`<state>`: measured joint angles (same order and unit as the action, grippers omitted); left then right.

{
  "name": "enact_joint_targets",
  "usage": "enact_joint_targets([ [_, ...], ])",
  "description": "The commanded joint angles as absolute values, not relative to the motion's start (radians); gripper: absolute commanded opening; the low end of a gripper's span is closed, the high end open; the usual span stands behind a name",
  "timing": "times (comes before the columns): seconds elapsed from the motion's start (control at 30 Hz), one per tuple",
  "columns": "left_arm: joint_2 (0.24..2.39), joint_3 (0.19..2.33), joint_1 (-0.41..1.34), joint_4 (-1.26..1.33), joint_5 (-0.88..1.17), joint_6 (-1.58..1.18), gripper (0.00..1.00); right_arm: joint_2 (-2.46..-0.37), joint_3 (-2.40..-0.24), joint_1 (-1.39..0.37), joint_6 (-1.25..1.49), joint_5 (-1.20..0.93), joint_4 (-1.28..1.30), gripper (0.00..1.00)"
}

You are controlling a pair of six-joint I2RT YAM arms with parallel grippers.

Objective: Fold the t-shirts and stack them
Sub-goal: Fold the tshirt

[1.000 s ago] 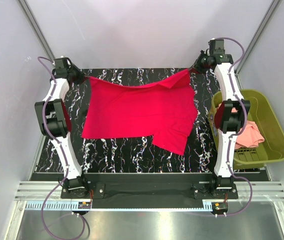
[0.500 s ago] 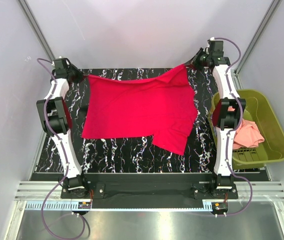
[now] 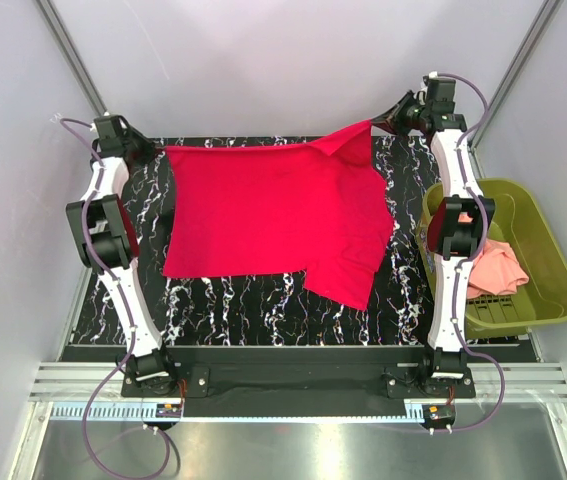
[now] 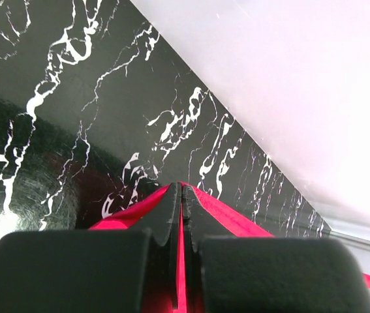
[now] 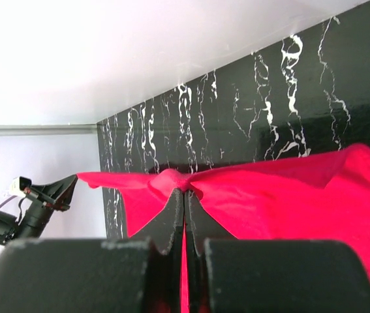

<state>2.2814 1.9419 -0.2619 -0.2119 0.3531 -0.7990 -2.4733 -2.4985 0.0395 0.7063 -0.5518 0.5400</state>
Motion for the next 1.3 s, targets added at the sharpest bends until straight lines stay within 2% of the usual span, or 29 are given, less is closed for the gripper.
enact_joint_targets([
  [0.0, 2.260, 1.933, -0.265, -0.164, 0.374, -0.802, 0.00, -2.458, -2.504, 0.041, 0.703, -0.578, 0.535, 0.00],
  [0.63, 2.195, 1.856, -0.244, -0.406, 0.368, -0.693, 0.00, -2.177, -2.155, 0.041, 0.543, -0.503, 0.721, 0.00],
  [1.0, 2.166, 1.819, -0.245, -0.569, 0.333, -0.608, 0.00, -2.189, -2.082, 0.040, 0.505, -0.515, 0.856, 0.00],
  [1.27, 2.141, 1.766, -0.245, -0.594, 0.318, -0.580, 0.00, -2.204, -2.049, 0.040, 0.463, -0.474, 0.911, 0.01],
])
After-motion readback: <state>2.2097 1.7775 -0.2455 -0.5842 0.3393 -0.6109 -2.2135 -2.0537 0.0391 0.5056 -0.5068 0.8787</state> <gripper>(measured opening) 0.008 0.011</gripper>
